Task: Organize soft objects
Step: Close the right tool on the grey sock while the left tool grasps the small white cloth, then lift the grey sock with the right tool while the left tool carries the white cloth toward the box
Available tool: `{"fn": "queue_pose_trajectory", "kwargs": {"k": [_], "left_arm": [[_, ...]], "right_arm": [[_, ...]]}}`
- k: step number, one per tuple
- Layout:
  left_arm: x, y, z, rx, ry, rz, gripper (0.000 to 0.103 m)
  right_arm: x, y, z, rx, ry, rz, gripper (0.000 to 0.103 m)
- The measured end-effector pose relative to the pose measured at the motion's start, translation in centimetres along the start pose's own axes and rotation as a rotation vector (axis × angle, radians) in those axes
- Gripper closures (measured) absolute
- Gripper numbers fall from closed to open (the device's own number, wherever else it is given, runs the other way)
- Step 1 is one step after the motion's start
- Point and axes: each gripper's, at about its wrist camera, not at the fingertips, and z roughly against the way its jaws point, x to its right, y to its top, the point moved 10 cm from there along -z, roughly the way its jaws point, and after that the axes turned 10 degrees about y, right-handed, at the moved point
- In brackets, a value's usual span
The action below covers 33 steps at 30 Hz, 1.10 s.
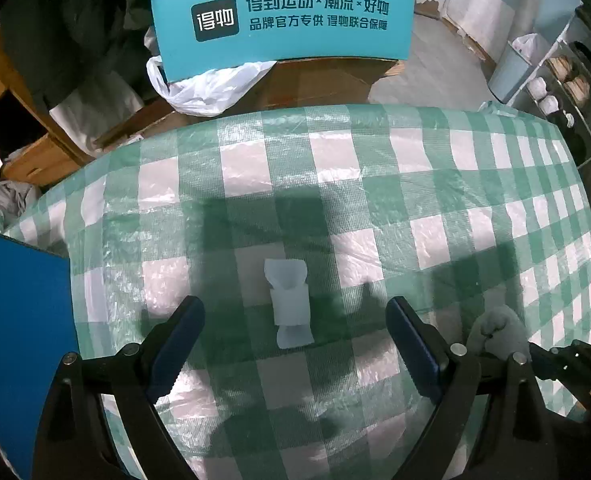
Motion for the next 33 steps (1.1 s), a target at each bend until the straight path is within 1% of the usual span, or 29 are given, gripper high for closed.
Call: {"fn": "queue_pose_trajectory", "kwargs": {"k": [2,4,5,7,8,9,10,11,12,14,16,26,33], "left_arm": [[0.0,-0.1,-0.1,-0.001,0.001,-0.003,0.015],[0.0,-0.2,-0.2,-0.007,-0.004,-0.004,0.031],[0.0,-0.3,-0.3,-0.013,-0.005,-0.006,0.035],[0.1,-0.6,-0.6,-0.025,-0.006,-0.017,0.053],[0.2,-0.9,-0.8,-0.033,-0.009,-0.022,0.058],[0.3,-1.1,-0.9,-0.040,-0.017,-0.029,0.070],[0.5,-1.3,-1.0,-0.044,-0.020,-0.034,0.080],[0.5,-1.4,-1.0,-0.040,-0.015,-0.040,0.082],[0.4,-1.3,-0.8,-0.029,-0.020,-0.043,0.086],[0.5,-1.3,-0.5,-0.019,-0.039,-0.049,0.088],[0.4,-1.1,-0.1,-0.007,-0.042,-0.052,0.089],[-0.8,-1.4,2.2,0.027,-0.073,-0.036,0.089],[-2.3,-2.2,3.8,0.058,-0.037,-0.038,0.089]], "right_arm": [[-0.1,0.1,-0.1,0.000,0.000,0.001,0.079],[-0.1,0.0,-0.1,0.000,0.001,0.000,0.079],[-0.1,0.0,-0.1,0.000,0.001,-0.001,0.079],[0.0,0.0,-0.1,0.001,0.002,-0.003,0.079],[-0.1,0.1,-0.2,0.002,0.001,-0.004,0.079],[0.0,0.1,-0.2,0.001,0.002,-0.007,0.079],[-0.1,0.1,-0.2,0.001,0.002,-0.008,0.079],[-0.1,0.2,-0.2,0.003,0.001,-0.008,0.079],[-0.2,0.2,-0.2,0.004,0.001,-0.007,0.079],[-0.3,0.3,-0.1,0.008,0.002,-0.004,0.079],[-0.5,0.4,0.1,0.013,0.003,-0.001,0.079],[-1.1,0.8,1.2,0.042,0.006,0.009,0.079],[-2.0,1.0,2.6,0.075,0.007,0.030,0.079]]}}
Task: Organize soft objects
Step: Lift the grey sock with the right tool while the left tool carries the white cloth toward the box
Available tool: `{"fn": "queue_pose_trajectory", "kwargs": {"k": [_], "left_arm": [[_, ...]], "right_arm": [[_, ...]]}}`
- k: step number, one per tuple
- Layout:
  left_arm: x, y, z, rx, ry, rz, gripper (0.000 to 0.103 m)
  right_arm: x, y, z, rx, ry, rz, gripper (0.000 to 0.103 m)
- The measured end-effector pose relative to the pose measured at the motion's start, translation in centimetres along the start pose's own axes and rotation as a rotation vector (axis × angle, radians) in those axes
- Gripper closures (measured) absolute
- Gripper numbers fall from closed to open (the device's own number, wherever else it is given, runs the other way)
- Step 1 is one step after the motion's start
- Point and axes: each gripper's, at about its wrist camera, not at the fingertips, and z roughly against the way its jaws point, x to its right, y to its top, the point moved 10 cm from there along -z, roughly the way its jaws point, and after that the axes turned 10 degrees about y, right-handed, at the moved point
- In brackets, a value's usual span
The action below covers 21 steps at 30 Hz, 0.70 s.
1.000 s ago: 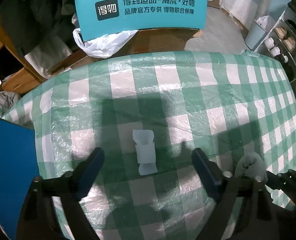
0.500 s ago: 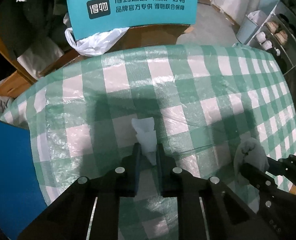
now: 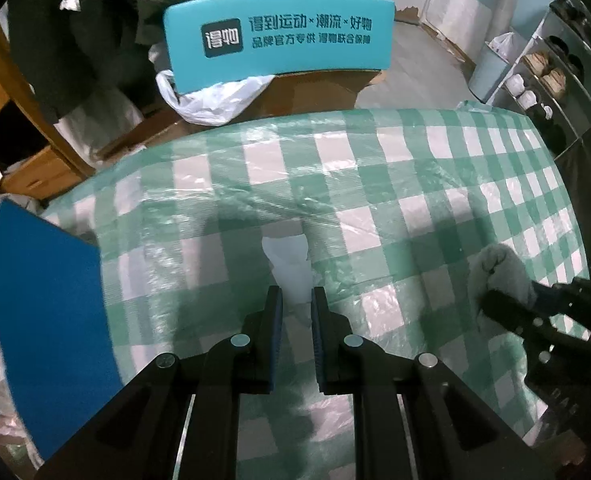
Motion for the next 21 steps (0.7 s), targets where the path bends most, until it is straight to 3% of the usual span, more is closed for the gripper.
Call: {"fn": "queue_pose_trajectory", "kwargs": {"k": [21], "left_arm": [[-1.8,-1.2,8.1,0.149,0.076,-0.067,0.089]], "right_arm": [[-4.7,1.0,5.3,0.106,-0.012,0.114,0.079]]}}
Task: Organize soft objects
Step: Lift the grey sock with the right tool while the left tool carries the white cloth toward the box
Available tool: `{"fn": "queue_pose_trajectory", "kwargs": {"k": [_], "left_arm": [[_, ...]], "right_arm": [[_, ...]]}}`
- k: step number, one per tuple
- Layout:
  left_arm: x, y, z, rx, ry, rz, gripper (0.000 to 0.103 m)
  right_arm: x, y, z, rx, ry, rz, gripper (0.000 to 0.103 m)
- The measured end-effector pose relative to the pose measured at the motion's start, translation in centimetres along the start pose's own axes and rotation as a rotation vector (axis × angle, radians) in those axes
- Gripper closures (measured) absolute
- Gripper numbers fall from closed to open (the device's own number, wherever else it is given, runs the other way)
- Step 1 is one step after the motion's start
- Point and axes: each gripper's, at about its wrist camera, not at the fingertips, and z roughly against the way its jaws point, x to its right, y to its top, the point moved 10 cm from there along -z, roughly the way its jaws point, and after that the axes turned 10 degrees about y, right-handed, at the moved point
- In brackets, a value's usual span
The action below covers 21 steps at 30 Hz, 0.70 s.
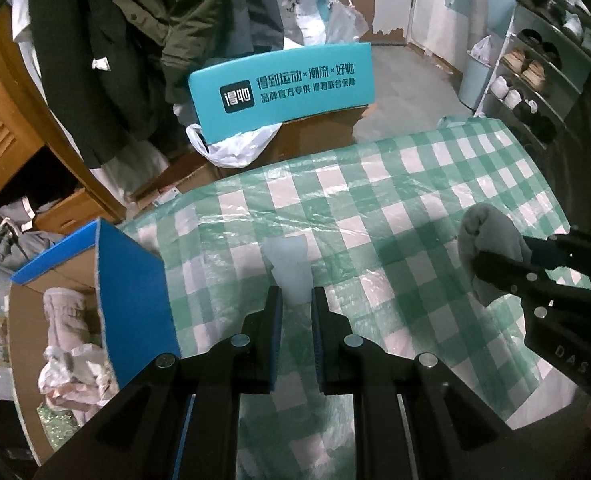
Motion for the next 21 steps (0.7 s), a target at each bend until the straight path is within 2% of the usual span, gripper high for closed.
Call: {"fn": "queue_pose_trajectory", "kwargs": {"k": [11,21], "left_arm": [[-2.6,-1.5,2.5,0.022,0.009,0.029,0.089],[-5.3,-2.6,4.5,0.045,0.033,0.059,0.089]], "right_arm": [[-3.9,0.8,2.6,0.042,0.029,0.076,0.079],[-6.7,1.1,3.3,0.053,0.051,0.122,0.079]]}}
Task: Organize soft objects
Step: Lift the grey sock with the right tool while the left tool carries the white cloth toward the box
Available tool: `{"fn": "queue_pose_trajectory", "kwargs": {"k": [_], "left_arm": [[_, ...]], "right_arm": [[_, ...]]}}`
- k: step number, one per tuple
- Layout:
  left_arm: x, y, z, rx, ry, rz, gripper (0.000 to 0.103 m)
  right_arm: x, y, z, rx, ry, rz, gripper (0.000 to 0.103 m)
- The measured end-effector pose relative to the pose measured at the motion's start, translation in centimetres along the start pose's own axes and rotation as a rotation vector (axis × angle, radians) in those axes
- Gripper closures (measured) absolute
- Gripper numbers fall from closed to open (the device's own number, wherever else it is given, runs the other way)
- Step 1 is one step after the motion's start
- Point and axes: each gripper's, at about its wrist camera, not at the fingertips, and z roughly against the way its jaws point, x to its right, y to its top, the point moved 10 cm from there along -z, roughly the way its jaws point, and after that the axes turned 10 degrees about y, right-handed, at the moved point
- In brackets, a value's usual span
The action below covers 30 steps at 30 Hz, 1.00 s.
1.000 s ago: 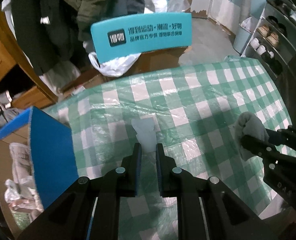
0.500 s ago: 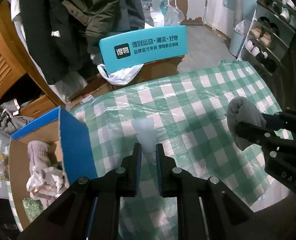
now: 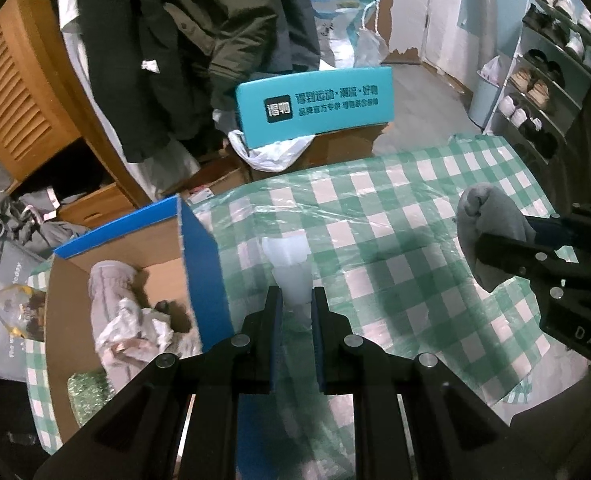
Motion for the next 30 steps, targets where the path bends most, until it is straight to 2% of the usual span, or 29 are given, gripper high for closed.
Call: {"fn": "queue_pose_trajectory", "kwargs": {"k": [18,30], "left_arm": [[-7.3,-2.6,1.7,0.001,0.040,0.109,0.089],[-12.8,-5.4,1.3,-0.029,0.069,0.199,0.089]], "right_arm": [[-7.7,1.9,-0.9,0.002,0.083,0.102,0.079],[-12.8,2.6,-2.7,-0.021,0.132,0.160,0.079]]}}
